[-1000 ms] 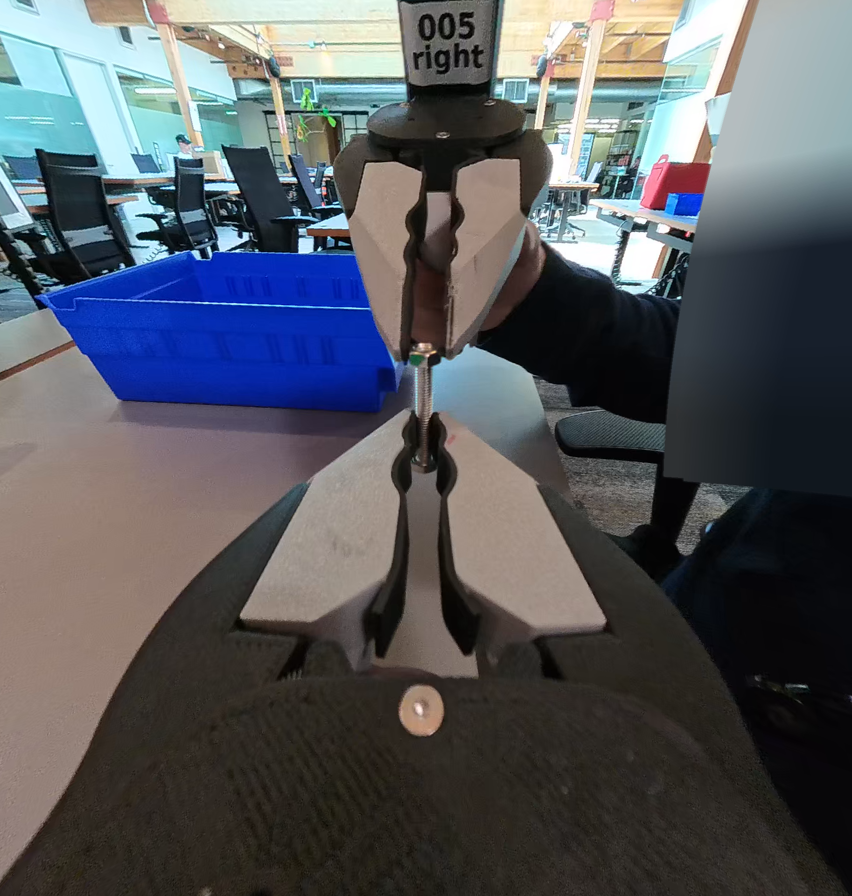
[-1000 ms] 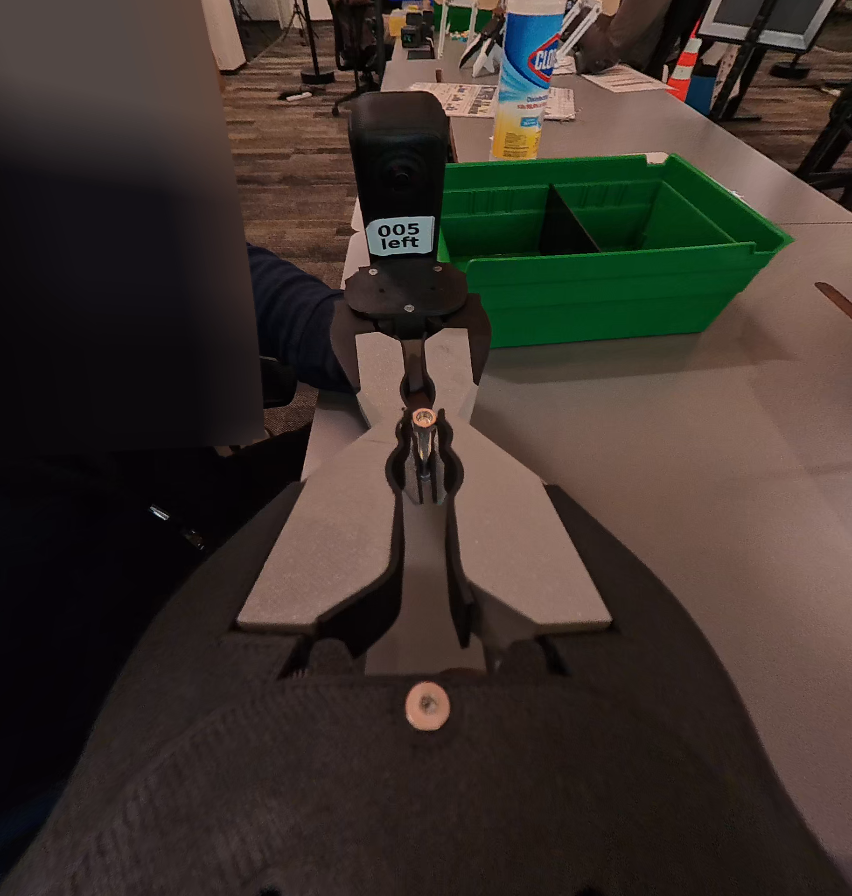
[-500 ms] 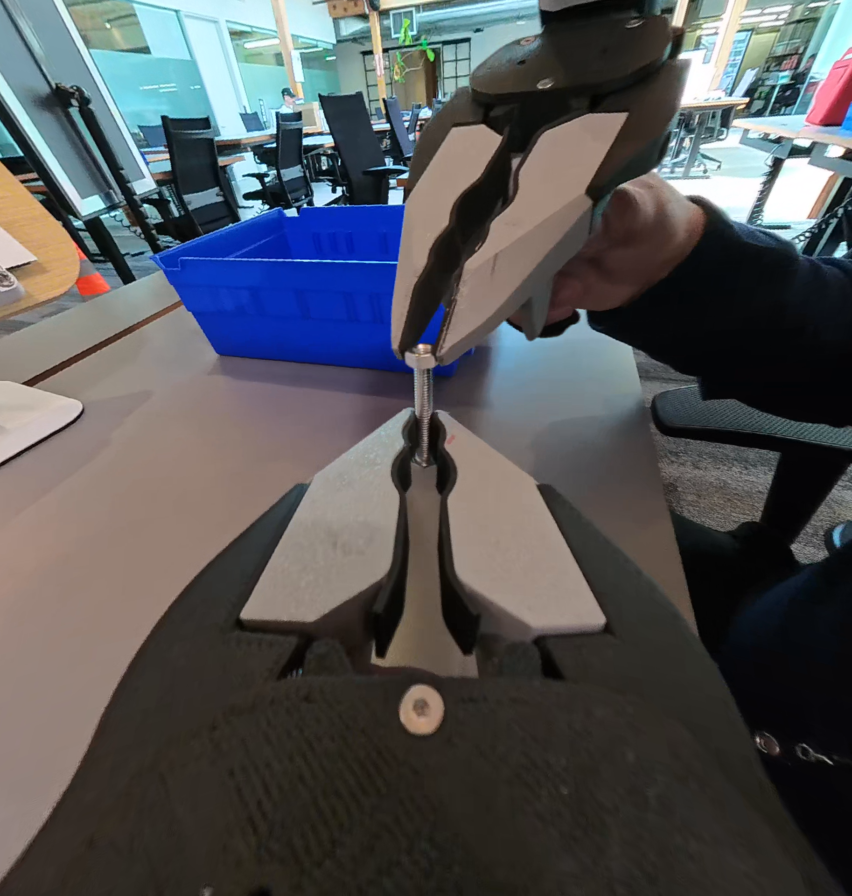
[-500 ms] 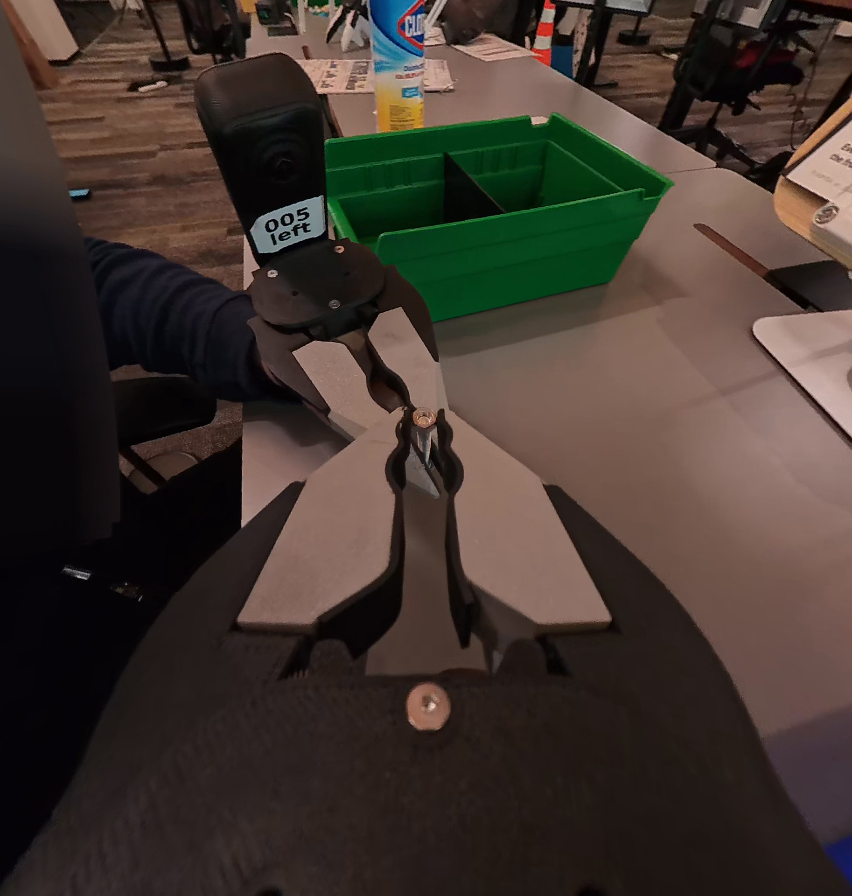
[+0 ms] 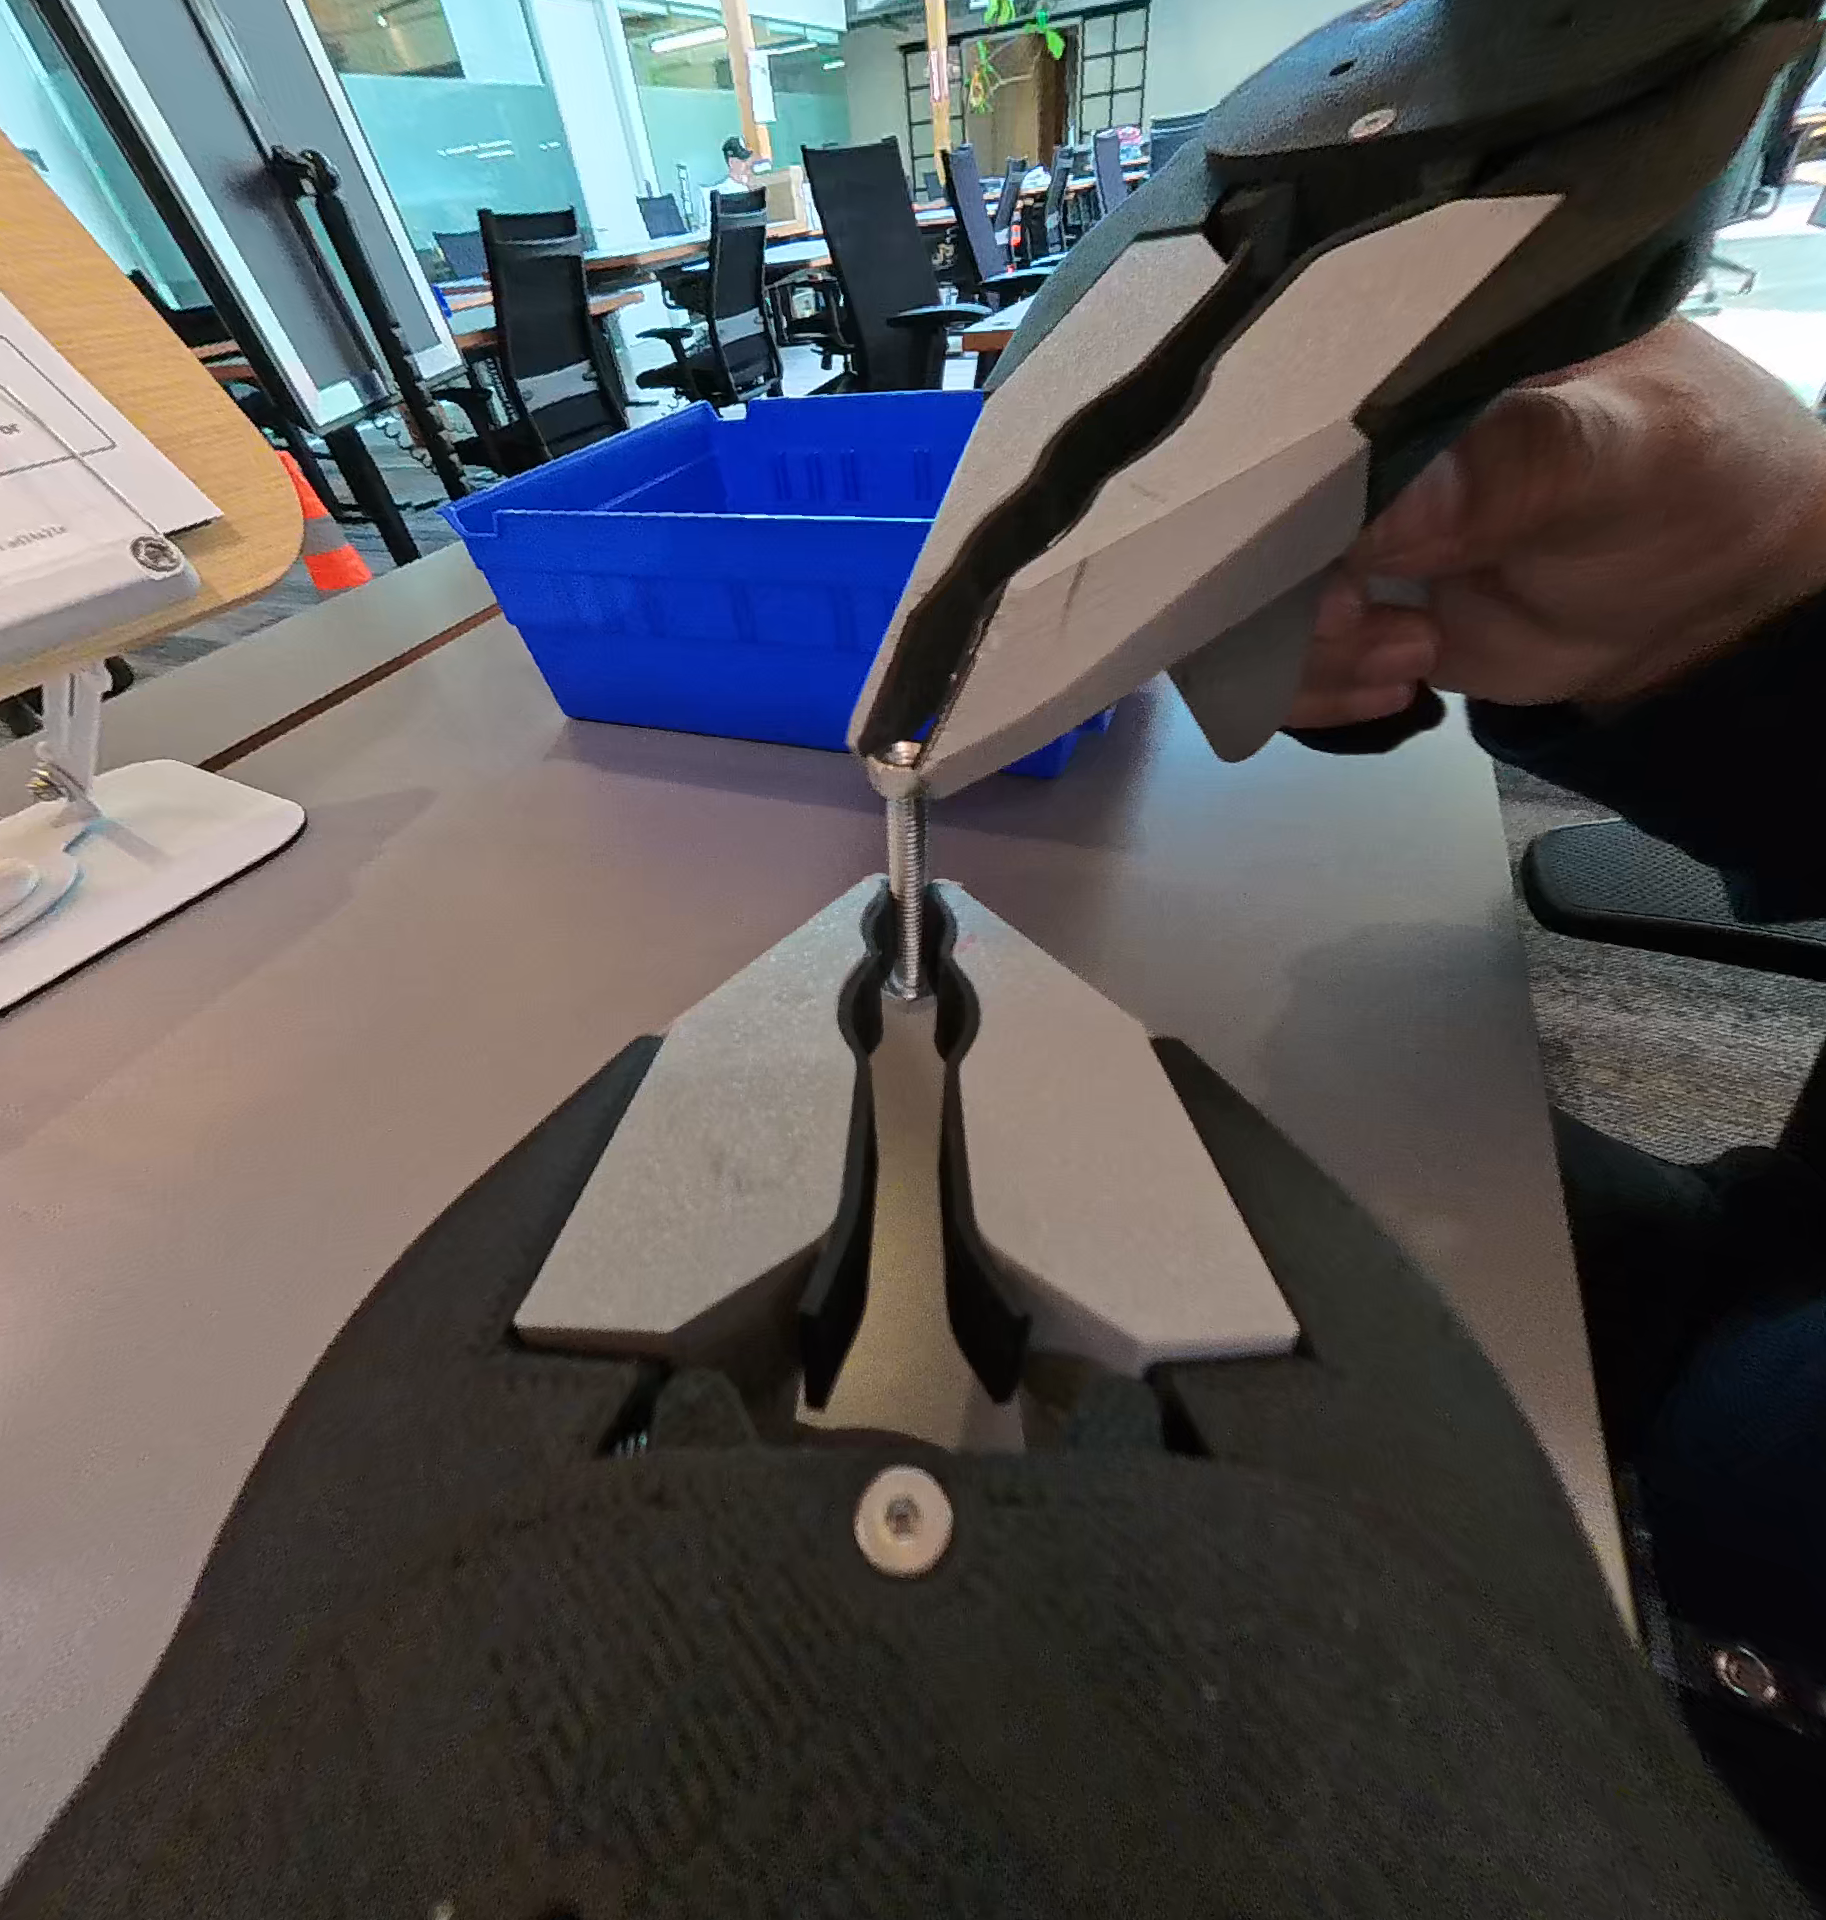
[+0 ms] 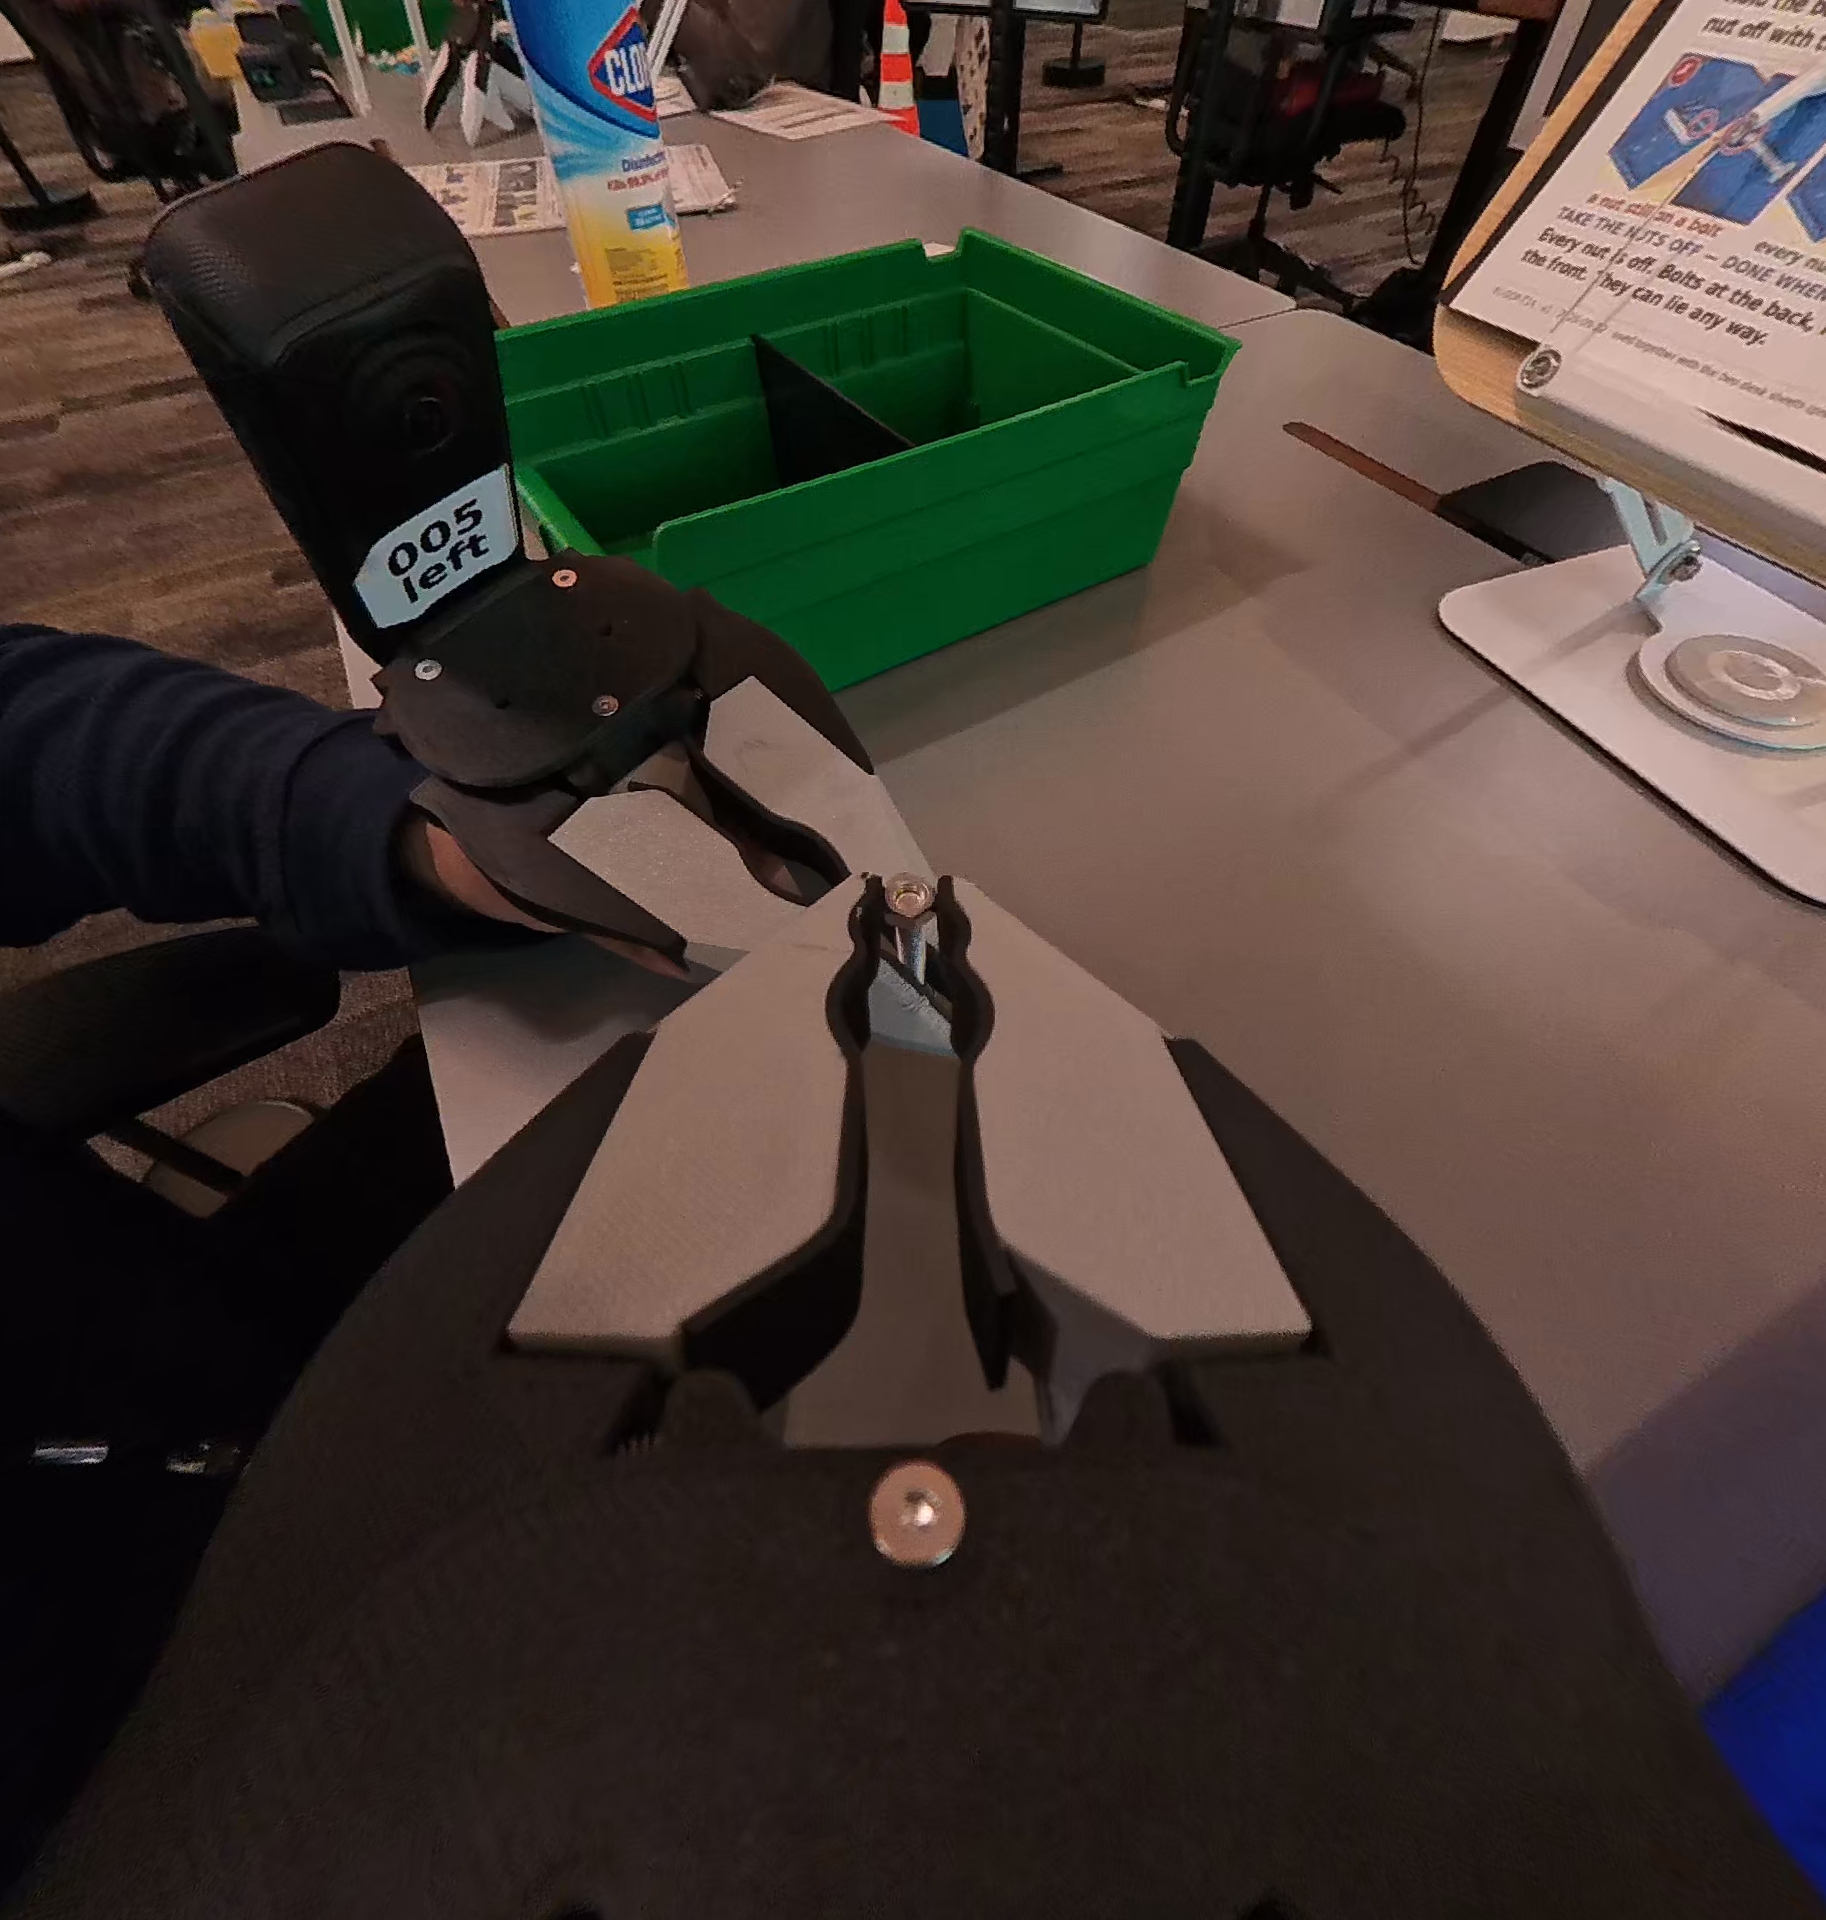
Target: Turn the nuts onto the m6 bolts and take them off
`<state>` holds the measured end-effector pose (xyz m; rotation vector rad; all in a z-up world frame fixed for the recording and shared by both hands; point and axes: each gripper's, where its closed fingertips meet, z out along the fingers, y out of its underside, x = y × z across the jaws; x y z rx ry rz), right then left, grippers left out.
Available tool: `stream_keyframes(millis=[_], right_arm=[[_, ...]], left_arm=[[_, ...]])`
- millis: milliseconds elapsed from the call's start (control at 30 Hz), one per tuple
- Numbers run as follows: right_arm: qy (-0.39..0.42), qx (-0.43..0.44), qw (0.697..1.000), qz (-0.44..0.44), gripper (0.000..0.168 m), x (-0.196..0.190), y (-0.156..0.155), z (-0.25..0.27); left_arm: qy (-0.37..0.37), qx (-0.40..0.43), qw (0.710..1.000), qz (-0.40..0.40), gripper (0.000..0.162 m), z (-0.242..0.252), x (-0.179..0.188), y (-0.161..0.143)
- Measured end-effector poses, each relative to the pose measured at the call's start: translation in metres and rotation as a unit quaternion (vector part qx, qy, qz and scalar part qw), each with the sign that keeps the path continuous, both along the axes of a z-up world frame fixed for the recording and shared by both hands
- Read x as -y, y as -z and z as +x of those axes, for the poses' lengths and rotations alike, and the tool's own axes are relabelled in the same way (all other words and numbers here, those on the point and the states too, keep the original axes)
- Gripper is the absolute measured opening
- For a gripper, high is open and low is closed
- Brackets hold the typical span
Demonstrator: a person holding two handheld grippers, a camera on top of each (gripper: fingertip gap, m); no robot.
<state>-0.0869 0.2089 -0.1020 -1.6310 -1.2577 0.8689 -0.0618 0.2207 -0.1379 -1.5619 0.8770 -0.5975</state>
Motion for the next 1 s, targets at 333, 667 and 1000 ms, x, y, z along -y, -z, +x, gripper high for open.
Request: stream_keyframes(millis=[333,667,1000], right_arm=[[0.061,0.004,0.998,0.005,0.007,-0.006,0.005,0.0],[0.097,-0.012,0.995,-0.005,0.007,-0.011,0.007,-0.002],[0.066,-0.041,0.997,-0.006,0.02,-0.006,-0.007,0.002]], left_arm=[[-0.035,-0.023,0.999,0.01,0.002,-0.003,-0.007,0.005],[-0.047,-0.024,0.999,0.002,0.002,-0.005,-0.01,0.008],[-0.033,-0.013,0.999,-0.001,0.002,-0.003,-0.008,0.006]])
